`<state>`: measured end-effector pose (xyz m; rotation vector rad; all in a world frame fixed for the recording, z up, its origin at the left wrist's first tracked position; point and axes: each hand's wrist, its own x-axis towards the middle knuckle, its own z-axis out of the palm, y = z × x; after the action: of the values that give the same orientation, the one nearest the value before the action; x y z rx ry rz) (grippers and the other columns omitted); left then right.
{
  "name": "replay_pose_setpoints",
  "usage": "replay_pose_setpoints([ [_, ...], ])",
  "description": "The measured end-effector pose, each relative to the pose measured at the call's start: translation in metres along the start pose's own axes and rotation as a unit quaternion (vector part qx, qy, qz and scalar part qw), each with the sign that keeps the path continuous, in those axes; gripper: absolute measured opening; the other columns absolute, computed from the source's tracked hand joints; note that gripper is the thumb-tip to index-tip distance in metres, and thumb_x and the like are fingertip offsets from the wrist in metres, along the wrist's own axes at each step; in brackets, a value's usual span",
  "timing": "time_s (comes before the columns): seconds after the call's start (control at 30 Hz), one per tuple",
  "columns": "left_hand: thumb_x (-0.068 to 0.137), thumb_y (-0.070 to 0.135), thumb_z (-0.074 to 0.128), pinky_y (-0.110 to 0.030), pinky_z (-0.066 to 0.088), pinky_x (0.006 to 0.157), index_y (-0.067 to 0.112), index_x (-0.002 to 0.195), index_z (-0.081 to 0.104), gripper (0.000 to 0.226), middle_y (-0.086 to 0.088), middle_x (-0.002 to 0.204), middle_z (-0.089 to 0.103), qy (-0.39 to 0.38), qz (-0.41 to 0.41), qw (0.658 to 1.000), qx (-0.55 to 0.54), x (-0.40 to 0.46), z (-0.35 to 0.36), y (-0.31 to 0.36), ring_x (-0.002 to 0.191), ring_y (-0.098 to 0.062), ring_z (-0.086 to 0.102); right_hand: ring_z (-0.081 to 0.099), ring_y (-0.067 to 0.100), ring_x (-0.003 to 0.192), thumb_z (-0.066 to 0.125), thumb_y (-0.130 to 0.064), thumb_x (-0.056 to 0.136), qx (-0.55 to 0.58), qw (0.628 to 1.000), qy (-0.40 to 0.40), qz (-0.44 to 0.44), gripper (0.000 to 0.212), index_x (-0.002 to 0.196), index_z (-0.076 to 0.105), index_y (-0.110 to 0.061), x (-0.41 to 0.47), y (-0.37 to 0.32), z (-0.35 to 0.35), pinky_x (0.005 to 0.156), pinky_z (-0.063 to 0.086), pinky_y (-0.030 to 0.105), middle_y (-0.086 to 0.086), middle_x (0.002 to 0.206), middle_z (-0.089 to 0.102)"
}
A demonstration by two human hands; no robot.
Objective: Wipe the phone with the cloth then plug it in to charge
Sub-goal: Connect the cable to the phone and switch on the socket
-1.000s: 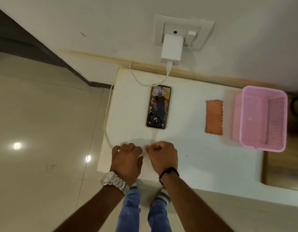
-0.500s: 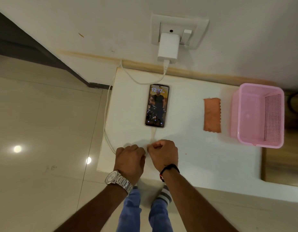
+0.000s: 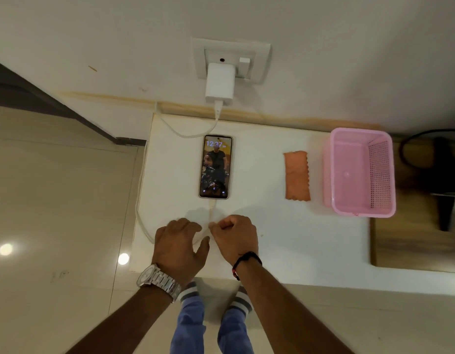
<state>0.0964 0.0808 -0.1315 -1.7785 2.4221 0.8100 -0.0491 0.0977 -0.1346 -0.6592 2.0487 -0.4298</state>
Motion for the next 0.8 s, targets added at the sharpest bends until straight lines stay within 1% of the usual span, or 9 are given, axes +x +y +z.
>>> replay_pose_setpoints([
  [0.1, 0.083, 0.037, 0.072, -0.04, 0.055, 0.074, 0.016, 0.099, 0.077, 0.026, 0.0, 0.092, 0.074, 0.059, 0.03, 0.996, -0.058, 0.013, -0.014, 0.019, 0.082, -0.022, 0.068, 0.065, 0.001, 0.065, 0.072, -0.046, 0.083, 0.029, 0.998, 0.062, -0.013, 0.022, 0.072, 0.069, -0.027, 0.001, 0.007, -0.026, 0.062, 0.048, 0.011, -0.016, 0.066, 0.068],
  [0.2, 0.088, 0.036, 0.067, -0.033, 0.056, 0.07, 0.015, 0.099, 0.076, 0.025, 0.0, 0.089, 0.073, 0.084, 0.08, 0.987, -0.11, 0.041, -0.028, 0.051, 0.08, -0.019, 0.067, 0.064, -0.003, 0.066, 0.073, -0.041, 0.084, 0.082, 0.986, 0.148, -0.014, 0.017, 0.075, 0.07, -0.026, 0.007, 0.016, -0.059, 0.059, 0.044, 0.004, -0.015, 0.068, 0.069],
  [0.27, 0.09, 0.032, 0.068, -0.032, 0.055, 0.073, 0.015, 0.099, 0.075, 0.02, 0.0, 0.09, 0.072, 0.08, 0.119, 0.981, -0.129, 0.068, -0.033, 0.076, 0.081, -0.019, 0.067, 0.065, -0.002, 0.068, 0.074, -0.035, 0.084, 0.121, 0.968, 0.22, 0.01, 0.011, 0.078, 0.072, -0.025, 0.017, 0.024, -0.081, 0.064, 0.05, 0.012, -0.014, 0.071, 0.07],
  [0.33, 0.092, 0.026, 0.07, -0.034, 0.054, 0.076, 0.013, 0.1, 0.073, 0.015, -0.001, 0.091, 0.07, 0.064, 0.16, 0.976, -0.131, 0.1, -0.032, 0.101, 0.083, -0.021, 0.067, 0.067, 0.01, 0.073, 0.073, -0.029, 0.085, 0.155, 0.945, 0.28, 0.058, 0.006, 0.083, 0.073, -0.023, 0.03, 0.032, -0.1, 0.074, 0.058, 0.029, -0.007, 0.077, 0.072],
  [0.43, 0.094, 0.026, 0.066, -0.035, 0.052, 0.075, 0.013, 0.11, 0.071, 0.021, -0.005, 0.098, 0.069, 0.023, 0.203, 0.974, -0.099, 0.148, -0.02, 0.141, 0.089, -0.027, 0.067, 0.068, 0.02, 0.081, 0.073, -0.026, 0.085, 0.211, 0.912, 0.323, 0.138, 0.012, 0.095, 0.072, -0.021, 0.05, 0.041, -0.115, 0.083, 0.058, 0.038, 0.0, 0.087, 0.073],
  [0.57, 0.098, 0.028, 0.059, -0.041, 0.053, 0.086, 0.011, 0.126, 0.062, 0.034, -0.011, 0.121, 0.062, -0.054, 0.238, 0.97, -0.004, 0.197, 0.003, 0.176, 0.11, -0.031, 0.061, 0.065, 0.018, 0.08, 0.077, -0.026, 0.081, 0.276, 0.882, 0.336, 0.181, 0.024, 0.103, 0.07, -0.021, 0.07, 0.041, -0.116, 0.073, 0.048, 0.025, 0.0, 0.095, 0.072],
  [0.63, 0.098, 0.029, 0.059, -0.044, 0.053, 0.091, 0.008, 0.13, 0.059, 0.038, -0.013, 0.128, 0.057, -0.083, 0.25, 0.963, 0.059, 0.211, 0.012, 0.189, 0.116, -0.032, 0.058, 0.063, 0.016, 0.076, 0.078, -0.028, 0.08, 0.29, 0.873, 0.347, 0.184, 0.024, 0.102, 0.07, -0.022, 0.076, 0.039, -0.114, 0.069, 0.044, 0.021, -0.001, 0.091, 0.07],
  [0.73, 0.096, 0.029, 0.063, -0.044, 0.054, 0.087, 0.007, 0.126, 0.06, 0.036, -0.015, 0.13, 0.055, -0.083, 0.254, 0.955, 0.131, 0.22, 0.024, 0.202, 0.116, -0.033, 0.057, 0.061, 0.013, 0.07, 0.079, -0.032, 0.078, 0.294, 0.867, 0.355, 0.189, 0.022, 0.097, 0.07, -0.025, 0.082, 0.038, -0.114, 0.054, 0.034, 0.013, -0.006, 0.084, 0.067],
  [0.8, 0.096, 0.027, 0.064, -0.043, 0.053, 0.084, 0.007, 0.121, 0.062, 0.033, -0.016, 0.128, 0.055, -0.075, 0.245, 0.955, 0.147, 0.223, 0.029, 0.206, 0.114, -0.033, 0.057, 0.061, 0.015, 0.073, 0.079, -0.033, 0.079, 0.286, 0.87, 0.353, 0.194, 0.019, 0.093, 0.071, -0.026, 0.085, 0.04, -0.114, 0.058, 0.036, 0.014, -0.006, 0.085, 0.067],
])
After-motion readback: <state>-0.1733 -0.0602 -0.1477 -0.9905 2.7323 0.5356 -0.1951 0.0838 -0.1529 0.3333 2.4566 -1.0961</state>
